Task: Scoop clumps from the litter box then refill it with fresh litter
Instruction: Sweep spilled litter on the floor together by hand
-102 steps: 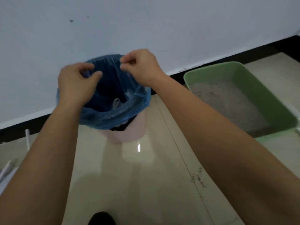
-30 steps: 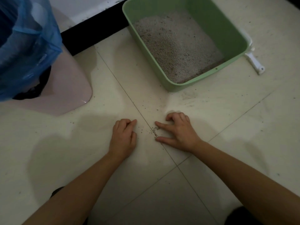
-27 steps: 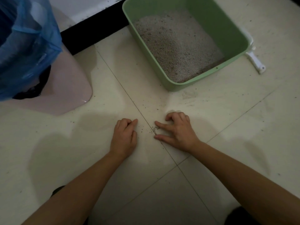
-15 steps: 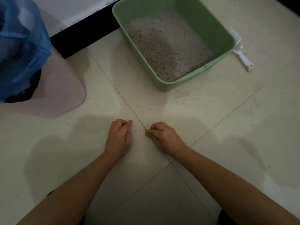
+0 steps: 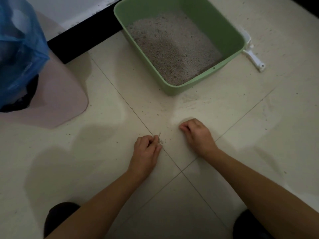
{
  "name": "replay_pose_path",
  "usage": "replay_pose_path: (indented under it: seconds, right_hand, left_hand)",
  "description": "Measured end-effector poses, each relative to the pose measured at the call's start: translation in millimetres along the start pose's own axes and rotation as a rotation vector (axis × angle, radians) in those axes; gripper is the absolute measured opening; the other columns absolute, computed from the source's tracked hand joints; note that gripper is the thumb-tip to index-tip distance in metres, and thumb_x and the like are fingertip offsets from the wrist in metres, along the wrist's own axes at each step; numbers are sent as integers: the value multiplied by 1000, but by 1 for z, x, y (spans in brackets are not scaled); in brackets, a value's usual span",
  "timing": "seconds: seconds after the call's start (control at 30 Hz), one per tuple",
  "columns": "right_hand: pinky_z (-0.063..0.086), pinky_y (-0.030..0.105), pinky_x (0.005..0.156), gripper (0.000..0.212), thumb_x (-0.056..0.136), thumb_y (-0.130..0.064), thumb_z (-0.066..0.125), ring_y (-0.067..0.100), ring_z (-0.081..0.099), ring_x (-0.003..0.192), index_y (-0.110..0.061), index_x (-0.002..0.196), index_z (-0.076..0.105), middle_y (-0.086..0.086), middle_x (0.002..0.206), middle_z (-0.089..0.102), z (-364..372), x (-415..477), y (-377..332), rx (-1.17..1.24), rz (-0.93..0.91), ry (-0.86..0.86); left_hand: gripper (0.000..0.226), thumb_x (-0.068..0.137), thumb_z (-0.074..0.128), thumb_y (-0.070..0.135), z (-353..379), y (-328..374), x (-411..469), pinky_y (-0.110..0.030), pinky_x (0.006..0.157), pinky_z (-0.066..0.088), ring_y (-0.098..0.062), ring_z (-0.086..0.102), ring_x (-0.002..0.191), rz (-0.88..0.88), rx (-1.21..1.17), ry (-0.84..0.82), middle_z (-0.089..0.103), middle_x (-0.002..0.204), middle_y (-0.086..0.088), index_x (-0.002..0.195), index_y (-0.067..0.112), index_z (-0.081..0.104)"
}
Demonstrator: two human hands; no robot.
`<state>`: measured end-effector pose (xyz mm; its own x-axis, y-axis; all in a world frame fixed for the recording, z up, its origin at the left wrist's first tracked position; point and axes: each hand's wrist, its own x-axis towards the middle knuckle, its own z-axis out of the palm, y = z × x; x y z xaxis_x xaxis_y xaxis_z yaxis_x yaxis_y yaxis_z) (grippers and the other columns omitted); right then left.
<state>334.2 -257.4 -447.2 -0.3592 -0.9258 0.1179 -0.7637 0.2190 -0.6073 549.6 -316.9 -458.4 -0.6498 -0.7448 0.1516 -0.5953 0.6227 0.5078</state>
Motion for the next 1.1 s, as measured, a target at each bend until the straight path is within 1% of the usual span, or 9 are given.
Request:
replay_pose_path:
  seconds: [0.17,0.27,0.37,0.6,0.7,0.83,0.97,1.03,1.1]
  right_hand:
    - [43,23,80,26,93,-27,58,27,63,80,-4,89,71,11,87,67,4,0,0,-10,24,-22]
    - [42,22,79,16,90,-18,66,28,64,80,-3,89,71,11,86,67,4,2,-2,-25,40,-29]
    - [43,24,78,30,94,-29,56,27,63,79,-4,88,70,11,86,68,2,2,-3,-27,31,-48]
    - [50,30,77,34,95,-30,49,26,63,78,-4,87,69,10,85,66,-5,17,-16,-4,-117,-67]
    - [50,30,76,30,96,-30,52,21,60,81,-5,92,68,8,88,65,-14,38,-47,74,-161,-37]
    - [46,35,74,25,98,-25,55,27,59,81,-3,93,65,13,89,63,-35,99,-111,155,-174,25]
    - [33,23,68,19,95,-18,59,23,58,81,-1,90,67,6,85,66,-52,176,-194,263,-233,225]
    - [31,19,68,18,94,-17,60,20,59,82,-2,90,69,3,83,67,-53,209,-247,348,-294,279]
    - [36,19,72,17,94,-16,59,20,63,84,-3,91,70,5,87,70,-49,232,-302,425,-381,258]
  left_hand:
    - [36,91,58,25,10,9,3,-30,76,41,-22,46,82,-66,-21,63,55,87,-9,114,-1,69]
    - [20,89,66,17,11,9,8,-28,71,42,-22,48,75,-62,-95,135,55,80,-7,95,0,74]
    - [14,87,70,9,10,6,14,-27,66,44,-22,50,70,-26,-114,156,57,74,-8,78,-2,70]
    - [16,94,55,14,-3,-23,15,-37,69,48,-26,53,78,315,116,-93,60,85,-12,93,1,65]
    - [24,95,45,21,-28,-31,17,-37,70,46,-21,47,81,251,101,-136,58,86,-10,91,5,62]
    - [24,95,47,21,-115,-14,82,-33,76,39,-20,46,83,-71,-11,258,57,85,-11,86,4,61]
    - [13,96,48,5,-243,8,141,-10,76,31,-13,48,79,-2,-26,801,48,87,1,88,3,58]
    - [17,98,45,10,-297,-4,149,-5,79,29,3,46,79,-51,15,909,43,88,14,89,24,51]
    - [22,98,40,17,-337,-24,147,-3,80,29,10,44,83,-178,85,889,42,90,19,89,37,40]
